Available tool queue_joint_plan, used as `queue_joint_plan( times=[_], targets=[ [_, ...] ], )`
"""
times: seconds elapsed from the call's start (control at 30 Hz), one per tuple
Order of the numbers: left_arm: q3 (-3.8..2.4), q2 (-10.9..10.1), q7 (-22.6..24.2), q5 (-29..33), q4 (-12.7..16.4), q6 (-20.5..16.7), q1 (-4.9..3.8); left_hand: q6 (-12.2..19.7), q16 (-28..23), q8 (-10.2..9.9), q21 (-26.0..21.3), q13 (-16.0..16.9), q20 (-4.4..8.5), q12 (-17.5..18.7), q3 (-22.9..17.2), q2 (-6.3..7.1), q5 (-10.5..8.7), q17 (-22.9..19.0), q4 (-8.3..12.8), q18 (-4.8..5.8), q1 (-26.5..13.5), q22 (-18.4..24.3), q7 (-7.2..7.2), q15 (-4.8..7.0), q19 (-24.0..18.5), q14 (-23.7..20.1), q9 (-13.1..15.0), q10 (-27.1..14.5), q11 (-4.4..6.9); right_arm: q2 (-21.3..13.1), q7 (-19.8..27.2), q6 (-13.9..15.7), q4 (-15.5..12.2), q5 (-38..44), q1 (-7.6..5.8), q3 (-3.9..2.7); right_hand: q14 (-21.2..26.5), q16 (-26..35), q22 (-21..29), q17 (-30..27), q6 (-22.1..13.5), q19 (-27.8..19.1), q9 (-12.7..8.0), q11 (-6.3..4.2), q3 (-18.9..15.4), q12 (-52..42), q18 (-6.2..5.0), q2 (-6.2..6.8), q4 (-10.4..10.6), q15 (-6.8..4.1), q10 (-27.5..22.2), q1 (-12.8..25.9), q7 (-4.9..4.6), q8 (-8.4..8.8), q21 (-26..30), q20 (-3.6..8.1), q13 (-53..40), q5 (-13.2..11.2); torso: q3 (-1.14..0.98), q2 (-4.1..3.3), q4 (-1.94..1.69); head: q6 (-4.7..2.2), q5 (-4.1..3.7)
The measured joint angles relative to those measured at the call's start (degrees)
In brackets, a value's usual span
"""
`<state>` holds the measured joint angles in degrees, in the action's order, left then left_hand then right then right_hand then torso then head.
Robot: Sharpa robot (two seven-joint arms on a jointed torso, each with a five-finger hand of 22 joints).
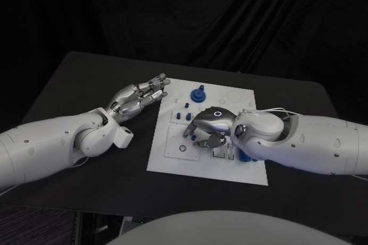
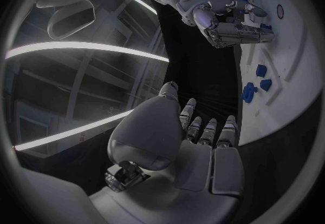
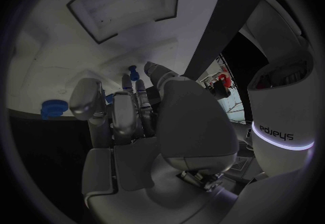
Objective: Assemble the parts on the task board
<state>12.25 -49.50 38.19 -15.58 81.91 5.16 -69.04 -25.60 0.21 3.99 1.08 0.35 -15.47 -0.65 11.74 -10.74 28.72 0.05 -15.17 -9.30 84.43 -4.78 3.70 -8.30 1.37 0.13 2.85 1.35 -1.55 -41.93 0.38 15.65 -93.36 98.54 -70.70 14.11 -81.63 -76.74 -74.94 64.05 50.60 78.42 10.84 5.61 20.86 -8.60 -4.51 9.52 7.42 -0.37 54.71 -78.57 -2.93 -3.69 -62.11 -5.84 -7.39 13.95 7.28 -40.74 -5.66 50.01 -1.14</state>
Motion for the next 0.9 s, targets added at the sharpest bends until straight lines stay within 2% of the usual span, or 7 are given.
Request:
queue_joint_plan(
  times=[0.17,0.2,0.23,0.43,0.6,0.83,0.9],
  targets=[
    [0.0,0.0,-0.1,0.0,0.0,0.0,0.02,0.0,0.0,0.0,0.0,0.0,0.0,0.0,0.0,0.0,0.0,0.0,0.0,0.0,0.0,0.0,0.0,0.0,0.0,0.0,0.0,0.0,0.0,-0.6,0.1,0.3,-0.2,0.0,0.01,0.05,0.5,0.4,0.0,-0.6,-1.4,-0.4,-0.4,0.04,-1.1,-0.5,-0.05,-0.1,0.0,-0.03,-2.7,0.1,0.41,0.0,1.2,0.01,-0.2,0.0,0.0,0.0,0.01,0.0,0.01],
    [0.0,-0.1,-0.1,0.0,0.0,0.0,0.03,0.0,0.0,0.0,0.0,0.0,0.0,0.0,0.0,0.0,0.0,0.0,0.0,0.0,0.0,0.0,0.0,0.0,0.0,0.0,0.0,0.0,0.0,-0.7,0.1,0.5,-0.3,0.0,0.02,0.06,0.5,0.4,0.0,-0.7,-1.4,-0.4,-0.4,-0.03,-1.3,-0.5,-0.59,-0.1,0.0,-0.03,-3.1,0.1,0.41,0.0,1.3,0.01,-0.2,0.0,0.0,0.0,0.01,0.0,0.04],
    [0.0,-0.1,-0.1,0.0,0.0,0.1,0.03,0.0,0.0,0.0,0.0,0.0,0.0,0.0,0.0,0.0,0.0,0.0,0.0,-0.01,0.0,0.0,0.0,0.0,0.0,0.0,0.0,0.0,0.0,-1.0,0.2,0.8,-0.4,0.0,0.02,0.07,0.5,0.5,0.0,-0.8,-1.4,-0.5,-0.4,0.03,-1.3,-0.5,-0.9,-0.1,0.1,-0.03,-3.3,0.1,0.41,0.0,1.4,0.05,-0.2,0.0,0.0,0.0,0.01,0.0,0.05],
    [0.0,-0.3,-0.2,0.0,0.0,0.1,0.05,0.0,0.0,0.0,0.0,0.0,0.0,0.0,0.0,0.0,0.21,0.0,0.0,0.0,0.0,0.0,0.0,-0.13,0.0,-0.1,0.0,0.0,0.0,-3.2,0.6,3.4,-1.8,0.0,-0.47,0.11,1.0,1.0,0.0,-1.3,-1.4,-1.1,-0.5,-0.18,-2.0,-1.4,-0.89,-0.43,0.2,0.07,-5.5,-0.2,0.41,-0.26,2.4,0.1,-0.4,0.0,0.0,0.0,0.02,0.0,0.15],
    [0.0,-0.4,-0.2,0.0,0.1,0.1,0.07,1.4,0.0,0.0,0.0,0.0,0.0,0.0,0.0,0.0,0.21,0.0,0.4,0.0,0.0,0.0,0.11,-0.21,0.0,-0.2,-0.1,0.0,0.0,-5.6,1.0,6.0,-3.7,-0.9,-2.48,0.09,1.0,0.8,0.0,-0.6,-0.6,-1.1,-0.5,0.03,-2.4,-3.1,-0.89,-0.8,0.6,0.07,-5.7,-0.6,-1.04,-0.53,2.1,0.1,-0.9,0.0,-0.01,0.0,0.03,0.0,-0.14],
    [0.0,-0.7,-0.1,0.0,0.3,-0.1,0.09,9.6,0.0,-1.7,0.0,0.0,0.0,0.0,0.3,0.0,0.21,0.0,0.8,0.0,0.0,0.0,-4.24,-0.18,0.0,-0.2,-0.8,0.0,-0.26,-10.2,1.1,8.4,-6.1,-3.8,-5.43,0.02,0.4,0.1,0.0,0.5,-0.2,-0.3,-0.7,0.0,-2.5,-6.6,-0.89,-1.09,0.8,-0.03,-3.7,-0.9,-2.73,-0.53,0.7,0.19,-1.8,0.0,-0.02,0.04,0.06,0.0,-0.17],
    [0.0,-0.7,0.0,0.0,0.3,-0.2,0.09,12.6,0.0,-2.2,0.0,0.0,0.76,0.0,0.4,0.0,0.21,0.0,0.9,-0.01,0.0,0.1,-5.62,0.69,0.1,-0.1,-1.1,0.0,-0.95,-11.2,1.0,8.8,-6.2,-4.5,-5.77,0.03,-0.7,-1.1,0.0,2.3,0.3,1.1,-0.8,-0.23,-2.5,-7.5,-0.89,-1.09,0.8,-0.1,-2.8,-0.9,-3.69,-0.53,-1.5,0.18,-2.0,0.0,-0.02,0.04,0.07,0.0,-0.2]
  ],
)
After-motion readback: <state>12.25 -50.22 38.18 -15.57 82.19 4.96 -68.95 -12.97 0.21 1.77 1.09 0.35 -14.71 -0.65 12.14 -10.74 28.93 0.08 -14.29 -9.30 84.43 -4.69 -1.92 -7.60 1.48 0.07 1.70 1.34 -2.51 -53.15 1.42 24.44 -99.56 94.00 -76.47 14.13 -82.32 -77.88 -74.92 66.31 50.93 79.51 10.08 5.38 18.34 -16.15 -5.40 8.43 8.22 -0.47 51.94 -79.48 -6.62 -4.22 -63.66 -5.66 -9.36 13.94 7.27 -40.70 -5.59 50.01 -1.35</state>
